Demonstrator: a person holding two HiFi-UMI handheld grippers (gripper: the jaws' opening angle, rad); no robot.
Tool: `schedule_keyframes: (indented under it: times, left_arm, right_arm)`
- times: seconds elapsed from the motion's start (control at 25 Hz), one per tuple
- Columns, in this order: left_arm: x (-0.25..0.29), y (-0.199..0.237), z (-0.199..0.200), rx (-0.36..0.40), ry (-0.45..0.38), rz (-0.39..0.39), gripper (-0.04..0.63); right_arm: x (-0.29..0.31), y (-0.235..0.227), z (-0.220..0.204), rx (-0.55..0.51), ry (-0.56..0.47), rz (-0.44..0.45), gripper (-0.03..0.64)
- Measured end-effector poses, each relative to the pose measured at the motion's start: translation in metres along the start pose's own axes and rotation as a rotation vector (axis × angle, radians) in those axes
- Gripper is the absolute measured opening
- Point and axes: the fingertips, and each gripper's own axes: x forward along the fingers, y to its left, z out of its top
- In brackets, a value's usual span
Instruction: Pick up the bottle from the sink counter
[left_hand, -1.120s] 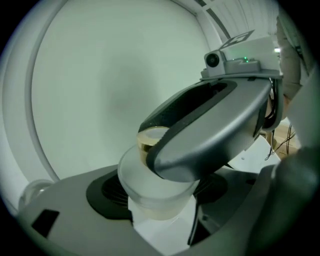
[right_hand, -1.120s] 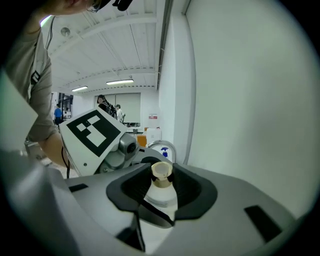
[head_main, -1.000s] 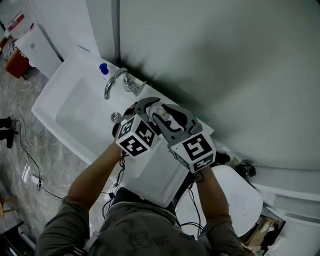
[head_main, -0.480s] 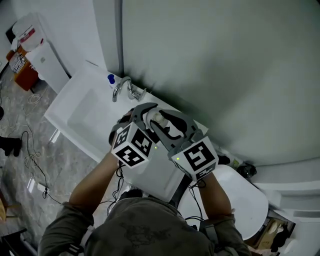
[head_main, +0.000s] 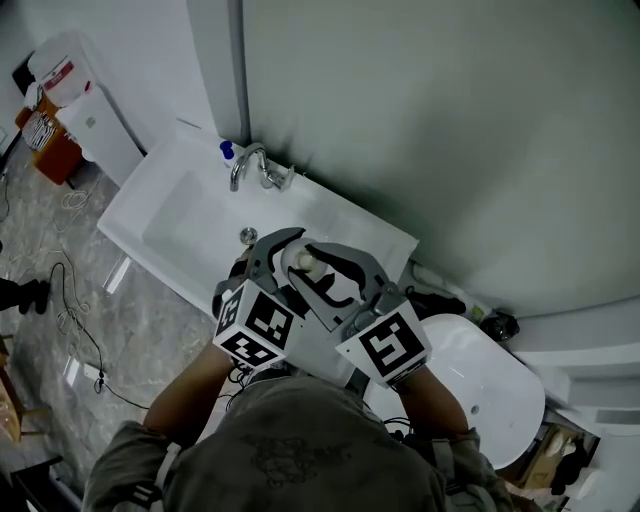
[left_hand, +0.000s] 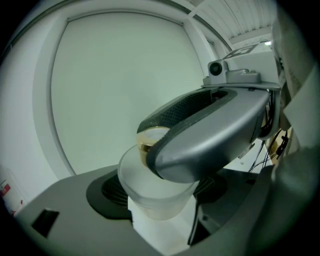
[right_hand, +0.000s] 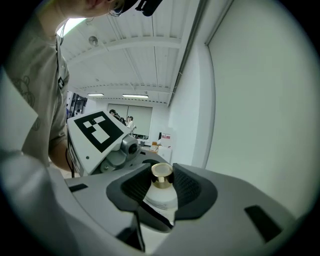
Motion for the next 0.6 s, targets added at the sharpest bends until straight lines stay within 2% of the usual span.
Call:
schedule_keyframes:
  times: [0.28, 0.6]
  left_arm:
    - [-0.003, -0.019, -0.018, -0.002, 0.039, 0.001, 0.336]
    - [0.002, -0.048, -0.045, -0.052, 0.063, -0.043, 0.336]
  right_arm:
    - [-0.007, 0.016, -0.017, 0.042, 0.031, 0.028, 0.140]
    - [-0.013, 0.032, -0.052, 0.110, 0.076, 0.059, 0.140]
